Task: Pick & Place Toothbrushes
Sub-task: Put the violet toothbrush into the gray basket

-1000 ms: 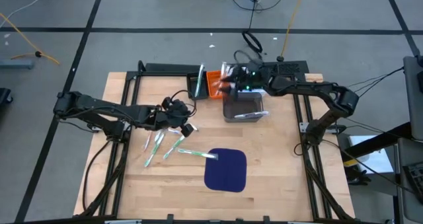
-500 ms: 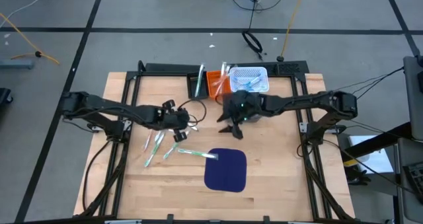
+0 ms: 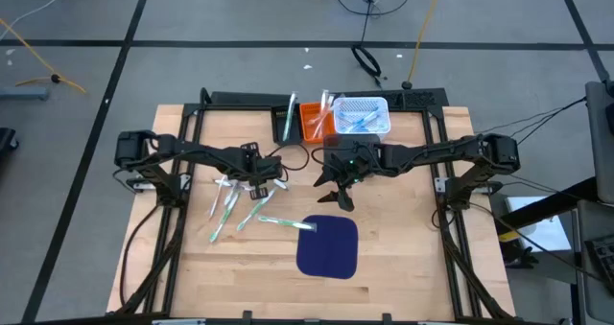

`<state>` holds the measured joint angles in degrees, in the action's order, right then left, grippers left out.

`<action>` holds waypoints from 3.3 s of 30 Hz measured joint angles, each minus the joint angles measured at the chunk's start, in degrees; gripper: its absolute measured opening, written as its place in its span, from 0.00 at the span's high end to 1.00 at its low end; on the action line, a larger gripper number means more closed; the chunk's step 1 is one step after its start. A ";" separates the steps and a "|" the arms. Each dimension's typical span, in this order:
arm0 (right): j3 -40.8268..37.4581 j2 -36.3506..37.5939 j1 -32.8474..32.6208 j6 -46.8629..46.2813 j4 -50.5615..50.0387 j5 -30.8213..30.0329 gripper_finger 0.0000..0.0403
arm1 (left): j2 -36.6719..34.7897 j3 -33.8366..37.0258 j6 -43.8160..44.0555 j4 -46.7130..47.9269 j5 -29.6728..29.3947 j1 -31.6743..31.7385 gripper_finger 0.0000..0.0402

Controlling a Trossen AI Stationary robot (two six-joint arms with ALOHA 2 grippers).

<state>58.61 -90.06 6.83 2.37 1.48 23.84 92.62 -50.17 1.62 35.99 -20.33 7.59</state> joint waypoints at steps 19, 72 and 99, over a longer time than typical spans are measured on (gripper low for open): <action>-0.02 0.00 -0.20 0.28 -0.70 0.25 0.39 | 3.65 -0.19 -14.48 -2.94 10.87 4.26 0.81; -0.02 8.02 -0.90 0.53 6.71 -18.90 0.51 | -11.57 -0.04 -2.84 -43.31 11.36 -5.71 0.97; -0.05 10.96 -0.87 3.93 1.87 -24.46 0.95 | -13.45 -0.04 -0.73 -36.00 6.49 -6.16 0.73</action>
<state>58.56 -79.10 5.96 6.30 3.35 -0.61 79.17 -50.22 0.89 -0.01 -13.84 1.43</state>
